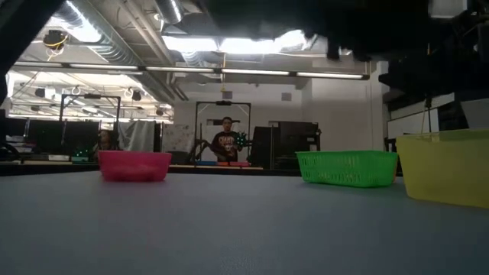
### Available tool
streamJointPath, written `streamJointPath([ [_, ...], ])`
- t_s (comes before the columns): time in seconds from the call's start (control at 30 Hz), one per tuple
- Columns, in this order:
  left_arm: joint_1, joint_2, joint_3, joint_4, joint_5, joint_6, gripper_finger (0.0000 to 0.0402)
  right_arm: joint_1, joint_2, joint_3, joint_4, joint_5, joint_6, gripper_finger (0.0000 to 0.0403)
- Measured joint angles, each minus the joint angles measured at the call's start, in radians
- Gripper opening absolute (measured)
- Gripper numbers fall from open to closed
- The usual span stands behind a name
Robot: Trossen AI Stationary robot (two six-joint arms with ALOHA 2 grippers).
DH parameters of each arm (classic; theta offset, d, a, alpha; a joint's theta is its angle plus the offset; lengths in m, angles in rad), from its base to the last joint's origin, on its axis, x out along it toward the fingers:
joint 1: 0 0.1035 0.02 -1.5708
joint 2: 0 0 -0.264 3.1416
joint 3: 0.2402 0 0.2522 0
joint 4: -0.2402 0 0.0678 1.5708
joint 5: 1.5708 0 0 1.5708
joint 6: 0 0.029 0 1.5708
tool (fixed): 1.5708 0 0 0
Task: Sort Halloween decoration
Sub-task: Return to Home Position
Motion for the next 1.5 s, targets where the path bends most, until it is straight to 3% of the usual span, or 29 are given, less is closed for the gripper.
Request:
streamJointPath([
  [0.17, -0.010, -0.184, 0.000, -0.225, -0.012, 0.050, 0.0107, 0.000, 0.000, 0.000, -0.001, 0.000, 0.000, 0.0199],
  [0.43, -0.026, -0.534, 0.000, -0.721, -0.026, 0.015, 0.0009, 0.000, 0.000, 0.000, -0.002, -0.001, 0.000, 0.0199],
  [0.73, -0.109, -0.839, 0.000, -1.223, -0.189, -0.206, 0.0002, 0.000, 0.000, 0.000, -0.002, -0.002, 0.000, 0.0199],
  [0.87, -0.169, -0.947, -0.034, -1.332, -0.236, -0.292, 0.0001, 0.000, 0.000, 0.000, -0.002, -0.002, 0.002, 0.0199],
  [1.1, -0.282, -1.162, -0.324, -1.178, -0.367, -0.321, 0.0001, 0.000, 0.000, 0.000, -0.002, -0.002, 0.006, 0.0199],
  [1.5, -0.313, -1.506, -1.015, -0.605, -0.357, -0.282, 0.0000, 0.000, 0.000, 0.000, -0.003, -0.002, 0.008, 0.0199],
])
